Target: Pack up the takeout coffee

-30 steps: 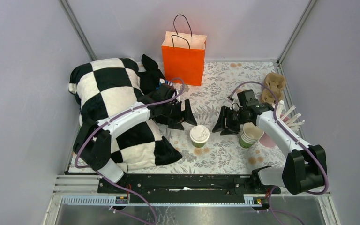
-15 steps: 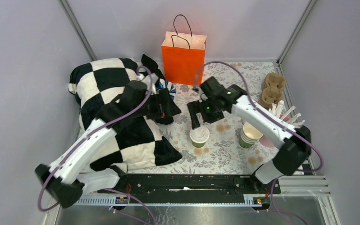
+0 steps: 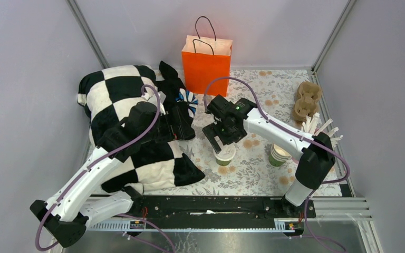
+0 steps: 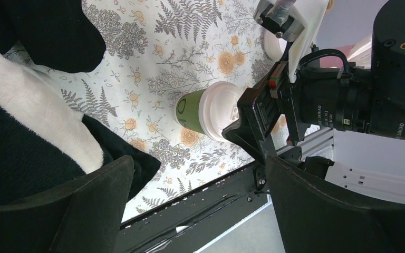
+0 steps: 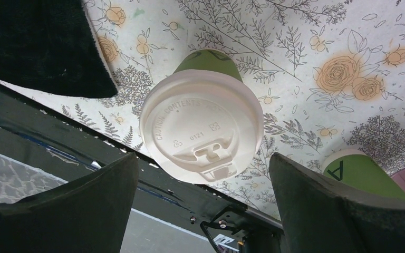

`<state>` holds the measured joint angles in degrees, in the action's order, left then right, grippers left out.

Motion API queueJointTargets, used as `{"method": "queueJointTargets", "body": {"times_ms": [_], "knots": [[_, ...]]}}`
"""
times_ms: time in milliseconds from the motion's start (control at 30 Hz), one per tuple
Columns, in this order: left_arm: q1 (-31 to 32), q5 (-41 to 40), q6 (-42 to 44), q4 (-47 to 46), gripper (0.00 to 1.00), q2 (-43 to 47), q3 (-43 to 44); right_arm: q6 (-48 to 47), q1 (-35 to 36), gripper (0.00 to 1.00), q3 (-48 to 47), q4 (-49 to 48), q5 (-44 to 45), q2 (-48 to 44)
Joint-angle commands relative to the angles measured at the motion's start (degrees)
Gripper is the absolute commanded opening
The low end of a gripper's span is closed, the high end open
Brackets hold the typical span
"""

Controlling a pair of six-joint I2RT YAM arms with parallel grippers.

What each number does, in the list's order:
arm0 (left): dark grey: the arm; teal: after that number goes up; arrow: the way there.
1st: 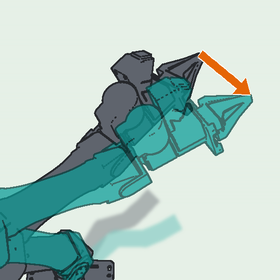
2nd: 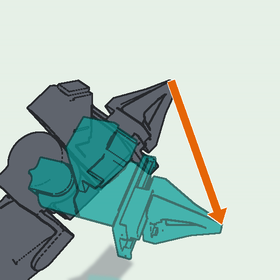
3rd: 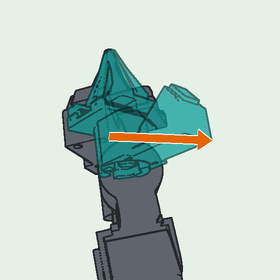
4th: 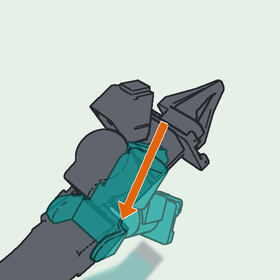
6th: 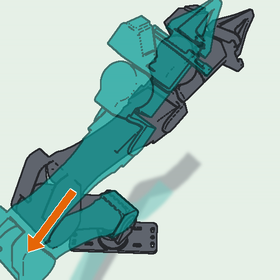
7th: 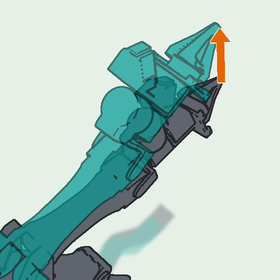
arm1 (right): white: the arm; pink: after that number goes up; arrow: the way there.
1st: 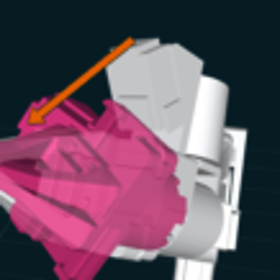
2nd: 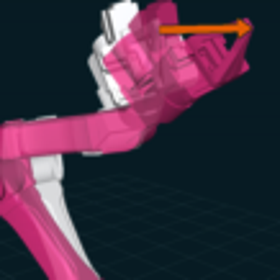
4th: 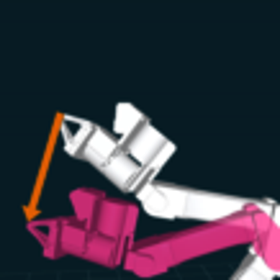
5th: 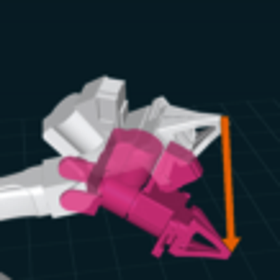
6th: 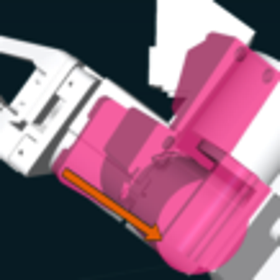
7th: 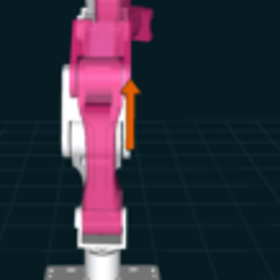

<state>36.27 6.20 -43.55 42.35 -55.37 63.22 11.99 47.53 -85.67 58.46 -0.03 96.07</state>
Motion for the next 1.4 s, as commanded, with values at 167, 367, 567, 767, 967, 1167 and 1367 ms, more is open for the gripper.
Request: {"method": "queueJointTargets", "body": {"times_ms": [167, 367, 567, 767, 967, 1167, 1367], "knots": [[-0.3, -0.1, 1.7, -0.4, 0.99, -1.9, 2.4, 0.5, 1.5, 1.00, -1.0, -0.1, 0.1, 1.7], [-0.3, 0.0, 2.6, 0.0, 0.99, -2.5, 3.2, 0.8, 2.2, 0.97, -0.8, 0.1, 2.2, 2.7], [-0.5, -0.1, 2.8, 0.1, 0.99, -2.4, 2.9, 1.3, 2.8, 0.92, -0.9, 0.6, 4.1, 3.2], [-0.6, -0.4, 2.9, 0.3, 0.99, -2.1, 2.7, 2.2, 3.1, 0.89, -0.8, 1.4, 7.3, 3.2], [-0.7, -0.5, 2.9, 0.2, 0.99, -2.1, 3.0, 3.8, 3.0, 0.88, 0.0, 0.5, 11.3, 1.6], [-0.8, -0.5, 2.9, 0.2, 0.99, -2.9, 3.6, 4.4, -2.7, 0.88, 2.6, -2.4, 11.6, -1.1], [-0.9, -0.2, 3.0, -0.3, 0.99, -3.4, 3.7, 1.5, -16.2, 0.88, 3.9, -4.6, 11.1, -4.3]]}}
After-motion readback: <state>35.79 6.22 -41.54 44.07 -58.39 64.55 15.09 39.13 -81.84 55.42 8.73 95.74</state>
